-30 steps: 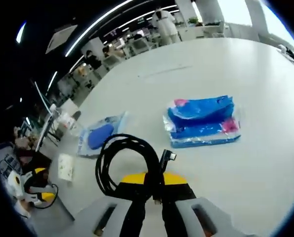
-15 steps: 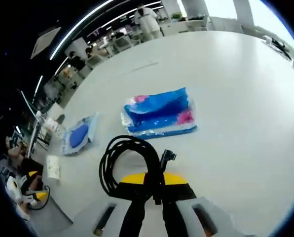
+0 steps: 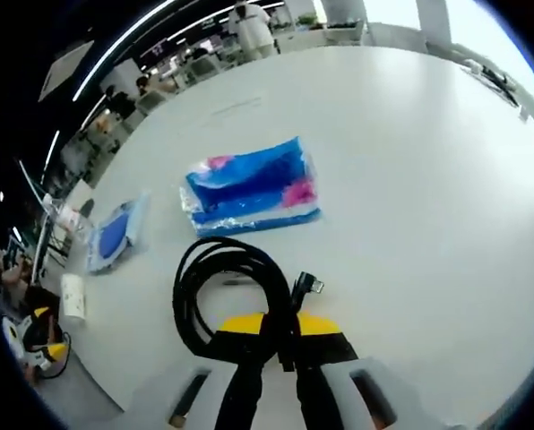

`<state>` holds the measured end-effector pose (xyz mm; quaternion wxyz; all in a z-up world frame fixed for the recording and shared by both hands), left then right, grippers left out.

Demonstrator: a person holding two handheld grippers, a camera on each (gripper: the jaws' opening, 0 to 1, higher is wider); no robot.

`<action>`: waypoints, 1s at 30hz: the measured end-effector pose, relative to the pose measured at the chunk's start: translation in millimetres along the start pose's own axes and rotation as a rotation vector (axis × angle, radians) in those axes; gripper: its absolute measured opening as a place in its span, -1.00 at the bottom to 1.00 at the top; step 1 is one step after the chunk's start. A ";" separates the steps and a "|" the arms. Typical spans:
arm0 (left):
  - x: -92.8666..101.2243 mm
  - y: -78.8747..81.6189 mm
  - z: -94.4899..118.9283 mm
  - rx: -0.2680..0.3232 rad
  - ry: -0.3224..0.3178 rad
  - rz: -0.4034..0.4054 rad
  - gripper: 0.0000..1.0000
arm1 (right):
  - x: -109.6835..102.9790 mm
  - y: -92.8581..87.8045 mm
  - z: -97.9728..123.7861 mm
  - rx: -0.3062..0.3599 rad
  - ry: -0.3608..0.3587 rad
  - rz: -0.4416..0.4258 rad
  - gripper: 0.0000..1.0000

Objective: Arrange the tabletop items into an orderly group along one side of the table until the central work area is clear of visible clutter.

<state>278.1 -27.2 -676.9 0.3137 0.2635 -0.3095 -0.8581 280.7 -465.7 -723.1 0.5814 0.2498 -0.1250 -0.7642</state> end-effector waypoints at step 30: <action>0.5 0.0 -1.2 0.003 -0.011 0.026 0.19 | -0.5 19.1 -1.5 0.118 -0.038 0.163 -0.23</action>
Point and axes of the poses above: the point that each gripper's makers call its tool centre point, and the gripper's own axes: z roughly backward along the fingers, x roughly to its right, y roughly out of its top, the point moved 3 cm from there along z, roughly backward along the fingers, and after that the axes turned 2 degrees about z, right-handed, at the moved point
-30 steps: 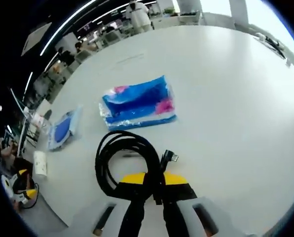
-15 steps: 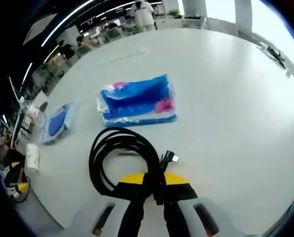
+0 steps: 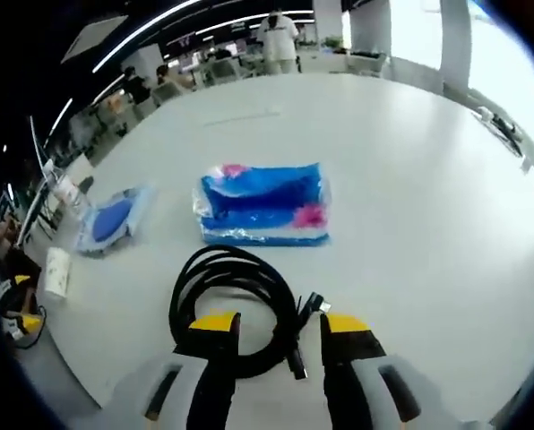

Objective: Arrange the tabletop items into an orderly group along one side of the table until the central work area is clear of visible clutter.

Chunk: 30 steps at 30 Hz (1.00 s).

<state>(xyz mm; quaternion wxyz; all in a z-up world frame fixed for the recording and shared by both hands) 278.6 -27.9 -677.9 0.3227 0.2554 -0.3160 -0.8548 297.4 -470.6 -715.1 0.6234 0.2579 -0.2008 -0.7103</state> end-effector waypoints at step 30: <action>-18.1 12.9 7.5 0.119 0.056 0.208 0.39 | -22.0 11.6 47.1 0.343 0.203 -0.089 0.58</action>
Point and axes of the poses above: the point that each gripper's makers call its tool centre point, and the gripper's own axes: z roughly backward along the fingers, x roughly to its right, y roughly out of its top, the point moved 3 cm from there along z, roughly backward along the fingers, and after that the axes turned 2 degrees about z, right-handed, at the moved point
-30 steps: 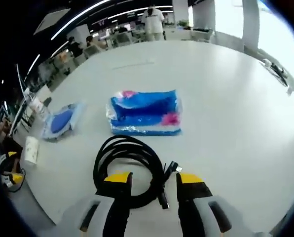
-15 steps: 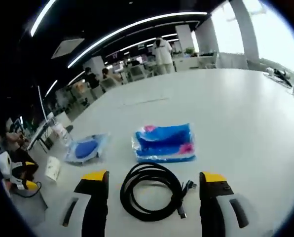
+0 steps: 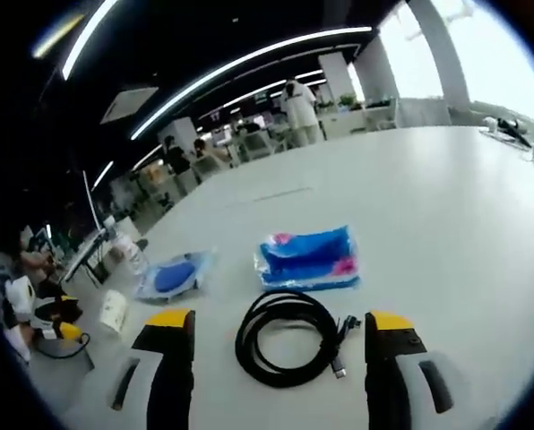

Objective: Arrange the tabletop items into an orderly group along one side of the table until the central work area is clear of visible clutter.

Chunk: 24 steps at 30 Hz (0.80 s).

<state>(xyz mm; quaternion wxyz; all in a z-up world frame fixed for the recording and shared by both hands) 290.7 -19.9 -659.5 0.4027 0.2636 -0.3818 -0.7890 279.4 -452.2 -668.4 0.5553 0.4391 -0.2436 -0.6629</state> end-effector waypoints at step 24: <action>0.9 21.6 -11.0 0.029 -0.014 0.085 0.34 | -5.6 -0.6 -3.6 -0.013 0.024 -0.035 0.46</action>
Point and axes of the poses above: the point that each gripper's makers call its tool centre point, and the gripper's own axes: z roughly backward along the fingers, x roughly to its right, y roughly out of its top, the point moved 3 cm from there along z, roughly backward along the fingers, and after that the axes turned 2 degrees about z, right-handed, at the moved point
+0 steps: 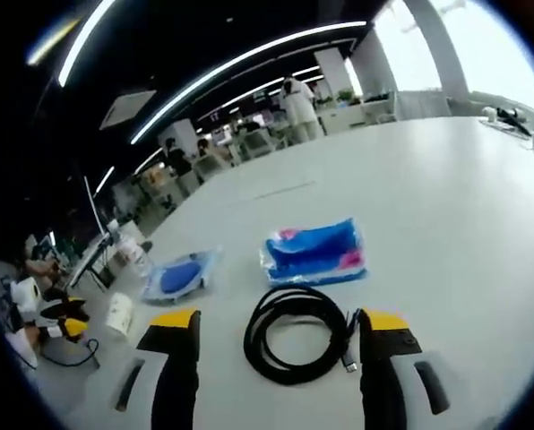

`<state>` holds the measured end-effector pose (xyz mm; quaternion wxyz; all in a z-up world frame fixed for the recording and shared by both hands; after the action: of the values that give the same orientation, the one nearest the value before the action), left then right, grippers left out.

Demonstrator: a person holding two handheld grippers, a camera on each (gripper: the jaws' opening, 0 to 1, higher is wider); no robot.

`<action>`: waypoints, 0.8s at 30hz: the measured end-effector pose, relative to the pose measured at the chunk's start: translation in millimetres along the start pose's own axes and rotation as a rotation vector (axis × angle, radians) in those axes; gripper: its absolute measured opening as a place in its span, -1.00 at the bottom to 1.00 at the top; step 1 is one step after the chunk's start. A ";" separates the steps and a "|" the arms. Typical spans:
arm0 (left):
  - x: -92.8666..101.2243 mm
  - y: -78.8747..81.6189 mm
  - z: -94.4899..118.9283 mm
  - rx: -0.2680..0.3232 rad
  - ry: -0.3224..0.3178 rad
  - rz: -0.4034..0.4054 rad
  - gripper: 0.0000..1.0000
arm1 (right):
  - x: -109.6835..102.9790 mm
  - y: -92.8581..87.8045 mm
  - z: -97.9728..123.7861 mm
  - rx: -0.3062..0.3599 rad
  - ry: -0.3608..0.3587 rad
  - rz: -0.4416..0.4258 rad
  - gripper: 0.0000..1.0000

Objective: Arrange the tabletop items into an orderly group along one side of the table until the central work area is clear of visible clutter.

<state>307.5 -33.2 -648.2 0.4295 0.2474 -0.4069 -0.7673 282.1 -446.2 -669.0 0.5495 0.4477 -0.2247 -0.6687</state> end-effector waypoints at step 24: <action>-12.3 53.5 -100.7 -0.116 -0.216 0.226 0.18 | -34.5 35.6 -46.2 -0.010 0.121 0.003 0.13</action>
<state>411.8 -80.2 -658.1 0.4804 0.0910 -0.4307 -0.7586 340.0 -415.5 -651.7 0.5651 0.4842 -0.1884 -0.6408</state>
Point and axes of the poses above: the point that each gripper's makers call its tool centre point, and the gripper's own axes: z roughly backward along the fingers, x roughly to its right, y roughly out of its top, the point moved 3 cm from there along z, roughly backward along the fingers, and after that the axes turned 2 degrees about z, right-handed, at the moved point
